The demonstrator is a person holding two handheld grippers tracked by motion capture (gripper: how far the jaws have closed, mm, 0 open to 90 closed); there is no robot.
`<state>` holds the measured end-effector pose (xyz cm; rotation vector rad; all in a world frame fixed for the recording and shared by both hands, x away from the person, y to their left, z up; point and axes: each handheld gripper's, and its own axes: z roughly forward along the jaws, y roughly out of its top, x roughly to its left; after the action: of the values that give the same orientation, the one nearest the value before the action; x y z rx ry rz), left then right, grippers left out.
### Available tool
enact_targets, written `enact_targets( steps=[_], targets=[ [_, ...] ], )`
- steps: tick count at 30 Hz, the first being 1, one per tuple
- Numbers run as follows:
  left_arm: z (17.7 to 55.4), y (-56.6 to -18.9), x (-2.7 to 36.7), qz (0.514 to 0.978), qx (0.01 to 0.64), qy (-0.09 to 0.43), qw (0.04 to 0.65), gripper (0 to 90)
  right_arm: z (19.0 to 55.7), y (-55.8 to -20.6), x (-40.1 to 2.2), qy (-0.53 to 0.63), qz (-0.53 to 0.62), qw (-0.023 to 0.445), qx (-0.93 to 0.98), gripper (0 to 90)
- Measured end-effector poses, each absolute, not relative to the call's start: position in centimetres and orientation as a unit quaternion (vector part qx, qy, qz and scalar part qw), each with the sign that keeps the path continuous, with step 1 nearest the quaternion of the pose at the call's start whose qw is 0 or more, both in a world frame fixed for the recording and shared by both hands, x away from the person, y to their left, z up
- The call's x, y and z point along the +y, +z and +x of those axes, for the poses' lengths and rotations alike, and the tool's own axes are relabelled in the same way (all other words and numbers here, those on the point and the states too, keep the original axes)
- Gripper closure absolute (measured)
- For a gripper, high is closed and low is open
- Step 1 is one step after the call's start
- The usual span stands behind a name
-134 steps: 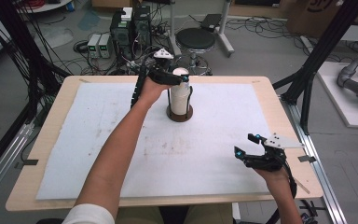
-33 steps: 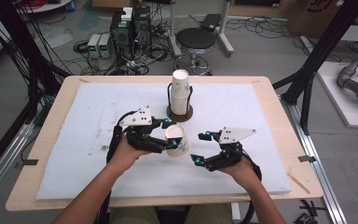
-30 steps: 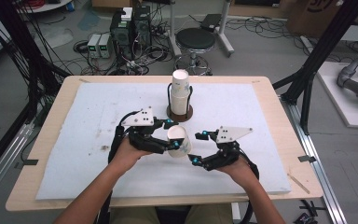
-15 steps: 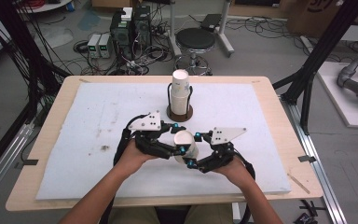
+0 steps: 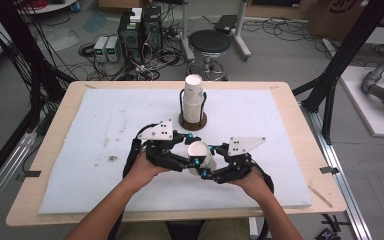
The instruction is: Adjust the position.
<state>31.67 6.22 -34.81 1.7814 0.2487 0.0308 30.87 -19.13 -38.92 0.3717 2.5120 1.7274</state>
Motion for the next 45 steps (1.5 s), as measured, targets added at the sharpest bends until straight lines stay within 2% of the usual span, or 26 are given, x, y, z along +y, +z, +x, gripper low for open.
enact_targets(
  steps=[2,3,4,5,17,29,45],
  targets=[
    [31.7,-34.9,6.1,0.778,0.112,0.014,0.618,35.5,30.9,-38.9,-19.2,0.56,0.12,0.035,0.819,36.0],
    [31.8,-34.9,6.0,0.779,0.125,0.016,0.614,29.2,30.9,-38.9,-19.2,0.557,0.12,0.035,0.821,36.2],
    [31.9,-34.9,6.0,0.781,0.135,0.014,0.609,17.8,30.9,-38.9,-19.2,0.552,0.118,0.035,0.825,36.4],
    [32.0,-34.9,6.1,0.781,0.139,0.011,0.608,13.5,30.9,-39.0,-19.3,0.549,0.116,0.036,0.827,36.6],
    [32.1,-34.7,7.5,0.808,0.132,0.005,0.575,13.6,31.1,-38.7,-19.3,0.493,0.106,0.05,0.862,37.5],
    [32.1,-34.6,7.1,0.844,0.104,-0.007,0.526,13.9,31.3,-37.0,-17.8,0.424,0.067,0.061,0.901,37.2],
    [32.2,-34.9,6.5,0.86,0.096,-0.019,0.501,18.5,31.3,-35.5,-16.1,0.346,0.026,0.066,0.935,37.1]
  ],
)
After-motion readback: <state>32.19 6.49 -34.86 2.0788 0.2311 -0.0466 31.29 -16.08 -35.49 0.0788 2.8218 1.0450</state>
